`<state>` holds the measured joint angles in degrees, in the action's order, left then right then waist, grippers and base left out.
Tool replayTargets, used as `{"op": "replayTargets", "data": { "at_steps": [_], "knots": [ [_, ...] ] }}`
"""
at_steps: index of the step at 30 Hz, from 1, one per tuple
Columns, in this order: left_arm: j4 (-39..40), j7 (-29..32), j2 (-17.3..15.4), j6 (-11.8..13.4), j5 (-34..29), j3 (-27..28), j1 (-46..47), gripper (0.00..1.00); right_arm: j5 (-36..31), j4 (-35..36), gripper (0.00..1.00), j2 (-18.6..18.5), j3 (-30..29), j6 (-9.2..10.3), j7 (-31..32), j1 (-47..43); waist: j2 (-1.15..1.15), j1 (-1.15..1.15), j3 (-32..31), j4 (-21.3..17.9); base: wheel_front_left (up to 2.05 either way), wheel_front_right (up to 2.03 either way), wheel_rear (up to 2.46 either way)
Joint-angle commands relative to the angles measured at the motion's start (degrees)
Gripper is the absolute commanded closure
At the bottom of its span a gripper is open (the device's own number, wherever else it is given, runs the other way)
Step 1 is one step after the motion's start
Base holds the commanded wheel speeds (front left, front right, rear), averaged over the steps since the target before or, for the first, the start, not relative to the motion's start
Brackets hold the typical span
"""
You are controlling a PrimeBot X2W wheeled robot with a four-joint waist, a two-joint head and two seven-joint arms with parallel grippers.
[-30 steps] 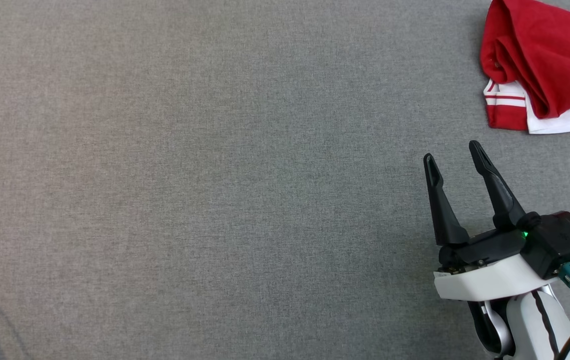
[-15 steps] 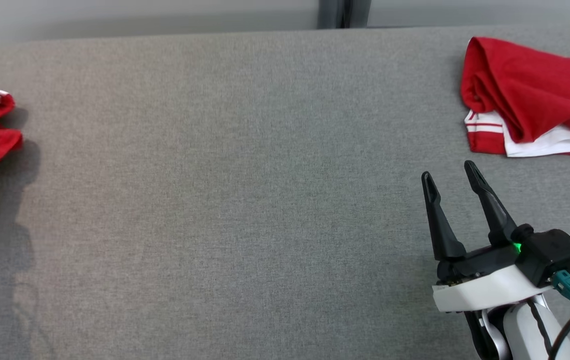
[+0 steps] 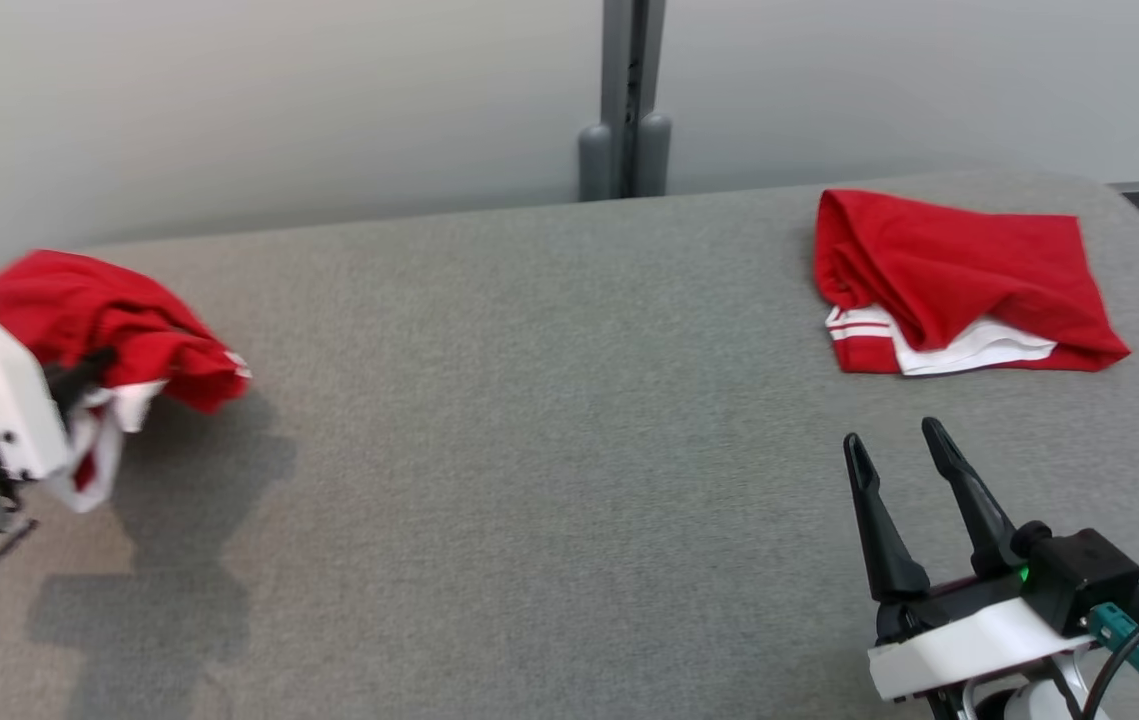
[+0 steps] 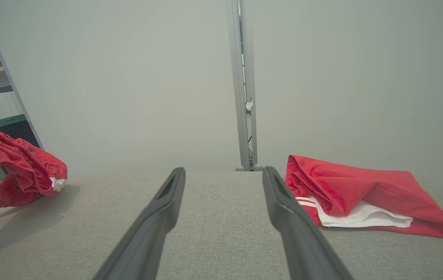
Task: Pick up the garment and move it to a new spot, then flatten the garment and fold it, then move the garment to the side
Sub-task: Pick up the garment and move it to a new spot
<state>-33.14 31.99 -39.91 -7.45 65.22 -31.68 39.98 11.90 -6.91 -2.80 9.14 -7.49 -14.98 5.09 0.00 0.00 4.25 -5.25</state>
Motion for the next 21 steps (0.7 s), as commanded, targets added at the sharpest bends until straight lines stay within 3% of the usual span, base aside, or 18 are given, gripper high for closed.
{"op": "replayTargets", "data": {
  "at_steps": [1,11,21],
  "knots": [
    [1.34,-0.95,1.01,-0.08,0.33,-0.78,-1.39,1.00,0.43,-0.51,0.00,-0.51,-0.25,-0.03,-0.17,-0.93,0.00,0.00,-2.25,-2.08,0.00,0.00,0.00],
    [9.73,-7.82,8.36,2.20,-3.90,-4.92,-6.26,1.00,1.52,-0.38,0.00,-1.75,-0.30,-0.03,-0.17,-2.45,0.00,0.00,-4.43,-6.52,0.00,0.00,0.00],
    [16.12,-12.61,15.84,6.56,-8.12,-8.94,-8.51,1.00,1.75,-0.35,0.00,-2.27,-0.71,-0.03,-0.17,-2.83,0.00,0.00,-4.54,-8.03,0.00,0.00,0.00]
  ]
}}
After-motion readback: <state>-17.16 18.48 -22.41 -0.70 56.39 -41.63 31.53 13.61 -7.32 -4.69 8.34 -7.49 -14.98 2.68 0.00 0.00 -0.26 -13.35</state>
